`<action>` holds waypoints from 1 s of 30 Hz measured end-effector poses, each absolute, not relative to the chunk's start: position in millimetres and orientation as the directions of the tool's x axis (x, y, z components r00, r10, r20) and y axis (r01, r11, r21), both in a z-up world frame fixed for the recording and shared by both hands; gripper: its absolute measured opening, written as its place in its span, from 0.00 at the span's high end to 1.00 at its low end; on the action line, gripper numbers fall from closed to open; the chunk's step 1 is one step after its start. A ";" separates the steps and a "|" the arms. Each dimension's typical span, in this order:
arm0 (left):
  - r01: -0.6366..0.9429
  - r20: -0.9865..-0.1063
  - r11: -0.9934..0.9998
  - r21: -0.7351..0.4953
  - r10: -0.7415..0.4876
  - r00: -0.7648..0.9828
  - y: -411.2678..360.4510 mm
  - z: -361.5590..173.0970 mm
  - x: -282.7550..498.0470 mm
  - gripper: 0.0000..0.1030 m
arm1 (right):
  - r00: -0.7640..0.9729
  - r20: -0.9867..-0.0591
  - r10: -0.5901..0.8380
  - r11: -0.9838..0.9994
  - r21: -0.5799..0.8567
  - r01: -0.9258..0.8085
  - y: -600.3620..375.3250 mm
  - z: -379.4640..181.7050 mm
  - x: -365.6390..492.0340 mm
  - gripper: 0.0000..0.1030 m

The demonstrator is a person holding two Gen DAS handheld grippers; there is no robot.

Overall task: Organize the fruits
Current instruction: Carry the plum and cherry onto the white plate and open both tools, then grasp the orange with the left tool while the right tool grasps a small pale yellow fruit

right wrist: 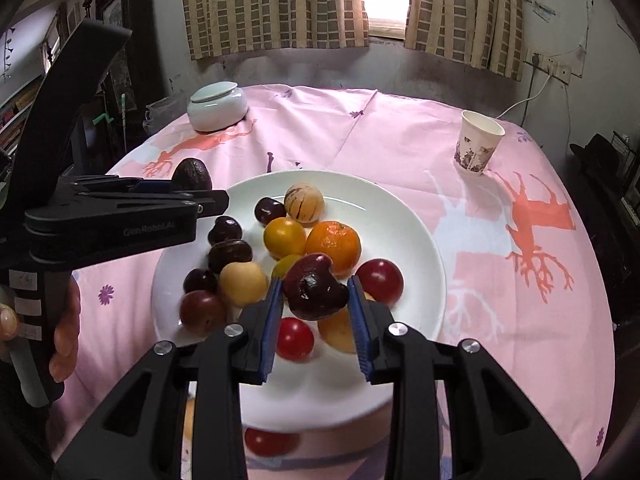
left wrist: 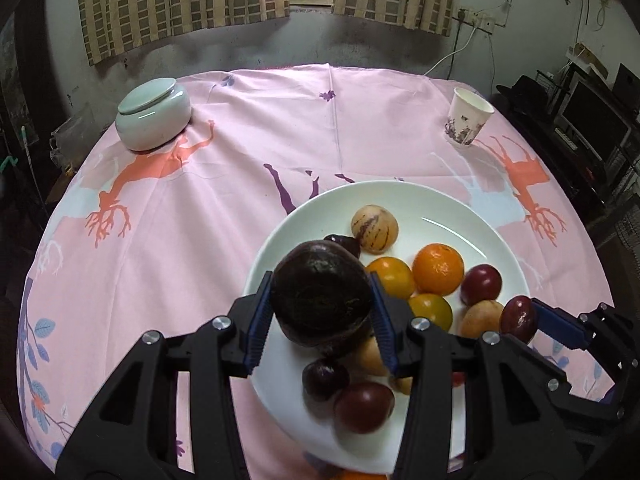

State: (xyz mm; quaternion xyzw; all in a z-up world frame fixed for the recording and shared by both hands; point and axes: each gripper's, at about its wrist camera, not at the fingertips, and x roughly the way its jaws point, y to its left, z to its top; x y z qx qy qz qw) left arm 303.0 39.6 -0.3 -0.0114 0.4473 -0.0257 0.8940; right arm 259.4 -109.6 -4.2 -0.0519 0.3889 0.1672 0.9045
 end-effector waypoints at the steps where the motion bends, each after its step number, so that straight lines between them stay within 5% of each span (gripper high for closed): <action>1: 0.031 -0.806 0.998 -0.047 -0.056 0.589 40.1 -4.5 308.9 0.55 | 0.641 -0.725 0.252 0.940 0.026 -0.340 -107.5 -7.8 265.4 0.68; 10: 0.022 -0.831 0.998 -0.052 -0.055 0.554 36.8 -19.8 328.0 0.52 | 0.662 -0.720 0.208 0.943 -0.031 -0.331 -99.1 -20.5 282.9 0.67; 12: 0.016 -0.819 0.998 -0.060 -0.058 0.571 37.3 -13.6 325.5 0.33 | 0.676 -0.716 0.177 0.944 -0.071 -0.322 -97.3 -20.4 282.2 0.47; 13: 0.014 -0.810 0.998 -0.064 -0.060 0.584 38.3 -8.8 322.4 0.33 | 0.693 -0.701 0.168 0.945 -0.086 -0.316 -97.8 -18.2 279.5 0.40; 19: 0.039 -0.765 0.994 -0.103 -0.104 0.635 50.2 27.5 275.7 0.27 | 0.705 -0.682 0.196 0.949 -0.049 -0.311 -115.2 5.0 253.4 0.39; 21: 0.061 -0.738 0.992 -0.111 -0.123 0.664 55.5 36.9 241.2 0.19 | 0.702 -0.679 0.214 0.952 -0.017 -0.307 -127.7 14.9 230.3 0.34; 24: 0.071 -0.705 0.993 -0.097 -0.119 0.699 60.6 37.8 186.1 0.11 | 0.694 -0.681 0.235 0.954 0.024 -0.299 -144.4 19.7 188.3 0.08; 30: 0.054 -0.692 0.992 -0.111 -0.116 0.712 62.4 -4.7 106.6 0.04 | 0.683 -0.691 0.236 0.961 0.060 -0.271 -158.3 -3.6 112.3 0.06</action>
